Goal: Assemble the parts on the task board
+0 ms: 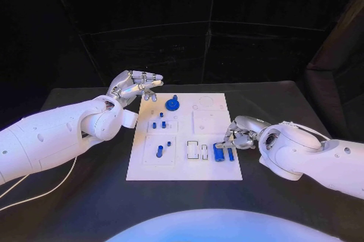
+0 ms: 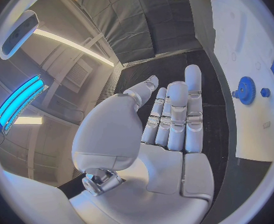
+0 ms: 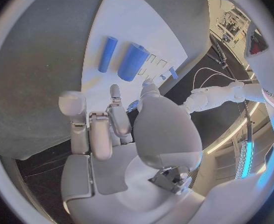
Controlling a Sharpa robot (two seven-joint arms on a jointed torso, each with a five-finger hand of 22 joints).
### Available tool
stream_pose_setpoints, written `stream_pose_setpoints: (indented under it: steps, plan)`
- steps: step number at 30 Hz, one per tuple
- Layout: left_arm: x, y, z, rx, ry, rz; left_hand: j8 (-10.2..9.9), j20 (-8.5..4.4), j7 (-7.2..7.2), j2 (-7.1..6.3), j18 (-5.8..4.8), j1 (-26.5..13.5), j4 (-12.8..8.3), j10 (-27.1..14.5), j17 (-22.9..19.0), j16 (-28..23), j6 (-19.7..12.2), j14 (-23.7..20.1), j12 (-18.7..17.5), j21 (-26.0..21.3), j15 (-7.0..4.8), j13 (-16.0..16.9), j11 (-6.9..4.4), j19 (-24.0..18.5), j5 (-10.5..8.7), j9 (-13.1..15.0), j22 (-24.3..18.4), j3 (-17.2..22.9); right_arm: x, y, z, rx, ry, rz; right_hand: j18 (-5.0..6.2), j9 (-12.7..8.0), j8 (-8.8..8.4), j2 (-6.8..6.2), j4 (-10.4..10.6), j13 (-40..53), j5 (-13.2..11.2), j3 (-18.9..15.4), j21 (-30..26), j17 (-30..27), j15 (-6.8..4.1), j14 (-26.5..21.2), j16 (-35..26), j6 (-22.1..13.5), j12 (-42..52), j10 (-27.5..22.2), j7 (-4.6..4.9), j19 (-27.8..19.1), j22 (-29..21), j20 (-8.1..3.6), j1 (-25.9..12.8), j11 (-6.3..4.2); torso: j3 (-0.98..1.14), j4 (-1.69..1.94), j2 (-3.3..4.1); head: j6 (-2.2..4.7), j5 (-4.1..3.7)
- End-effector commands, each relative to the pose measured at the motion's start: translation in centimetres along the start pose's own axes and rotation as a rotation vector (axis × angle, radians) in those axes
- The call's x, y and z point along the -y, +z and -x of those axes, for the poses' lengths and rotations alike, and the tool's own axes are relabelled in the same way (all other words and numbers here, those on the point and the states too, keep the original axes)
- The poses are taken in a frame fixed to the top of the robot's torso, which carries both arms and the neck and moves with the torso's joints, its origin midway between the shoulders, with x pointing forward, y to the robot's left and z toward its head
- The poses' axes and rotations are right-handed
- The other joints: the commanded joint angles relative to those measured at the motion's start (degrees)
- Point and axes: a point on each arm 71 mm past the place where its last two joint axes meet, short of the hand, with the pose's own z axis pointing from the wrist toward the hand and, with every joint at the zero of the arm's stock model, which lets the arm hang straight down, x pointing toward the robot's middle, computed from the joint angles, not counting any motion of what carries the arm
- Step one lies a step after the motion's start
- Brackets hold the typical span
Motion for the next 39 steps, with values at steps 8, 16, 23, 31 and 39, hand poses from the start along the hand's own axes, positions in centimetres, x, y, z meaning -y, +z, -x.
stream_pose_setpoints:
  steps: [8,16,23,31,39]
  plan:
    - [0.1,0.0,-0.1,-0.008,-0.008,-0.004,0.3,0.10,0.16,0.44,0.78,0.3,-0.1,-0.3,0.0,-0.2,-0.1,-0.4,0.3,-0.4,-0.11,0.0,0.06,-0.4,-0.18,0.0,0.0,-0.3,-0.3,0.3,-2.4,-0.065,-0.048,-0.016,-0.52,0.2,0.51,-0.60,0.4,0.6,-0.2,0.0,0.5,5.9,-0.43,4.3,0.5,-0.2,0.6,0.6,0.00,0.5,0.3,0.03,-0.1,-0.10,-0.03,-0.08,-0.02,-0.14,0.21]
    - [0.1,0.0,0.0,-0.008,-0.008,-0.004,0.3,0.10,0.16,0.44,0.78,0.3,-0.1,-0.3,0.0,-0.2,-0.1,-0.4,0.3,-0.4,-0.11,0.0,0.06,-0.4,-0.18,0.0,0.0,-0.3,-0.9,0.7,-3.3,-0.078,-0.056,-0.001,-0.53,0.8,1.31,0.45,0.2,1.2,0.4,0.5,0.5,6.0,-0.54,4.3,0.5,-0.3,0.8,0.8,-0.13,0.6,0.4,-0.05,1.1,-0.22,-0.04,0.01,-0.02,-0.06,0.20]
    - [0.1,0.0,0.0,-0.009,-0.008,-0.004,0.3,0.10,0.16,0.44,0.78,0.3,-0.1,-0.3,0.0,-0.2,-0.1,-0.4,0.3,-0.4,-0.11,0.0,0.06,-0.4,-0.18,0.0,0.0,-0.3,-0.8,1.1,-3.4,-0.066,-0.058,-0.010,-0.57,1.7,2.56,2.11,-1.3,1.8,4.0,0.8,0.6,6.3,-0.62,4.3,0.6,-0.7,1.0,0.9,-0.20,0.6,0.6,-0.18,5.0,-0.34,-0.06,-0.04,-0.03,-0.05,0.25]
    - [0.1,-0.1,0.0,-0.008,-0.008,-0.004,0.3,0.10,0.16,0.44,0.78,0.3,-0.1,-0.3,0.0,-0.2,-0.1,-0.4,0.3,-0.4,-0.11,0.0,0.06,-0.4,-0.18,0.0,0.0,-0.3,-0.6,0.8,-2.7,0.022,0.022,-0.008,-0.67,2.8,4.17,4.86,-3.1,3.4,11.1,1.7,1.0,7.2,-1.00,4.5,1.0,-0.1,1.9,1.7,-0.70,1.1,1.5,-0.45,8.4,-0.78,-0.07,-0.02,-0.07,0.01,0.34]
    - [0.1,-0.1,0.0,-0.010,-0.009,-0.003,0.3,0.10,0.16,0.44,0.78,0.3,-0.1,-0.3,0.0,-0.2,-0.1,-0.4,0.3,-0.4,-0.11,0.0,0.06,-0.4,-0.18,0.0,0.0,-0.3,-1.5,-0.4,-2.0,0.103,0.164,0.049,-0.74,3.6,5.03,5.70,-3.5,3.8,14.0,1.6,1.2,7.9,-1.30,4.6,1.2,0.5,2.1,2.0,-1.14,1.3,1.9,-0.73,8.9,-1.16,-0.08,-0.08,-0.06,0.15,0.41]
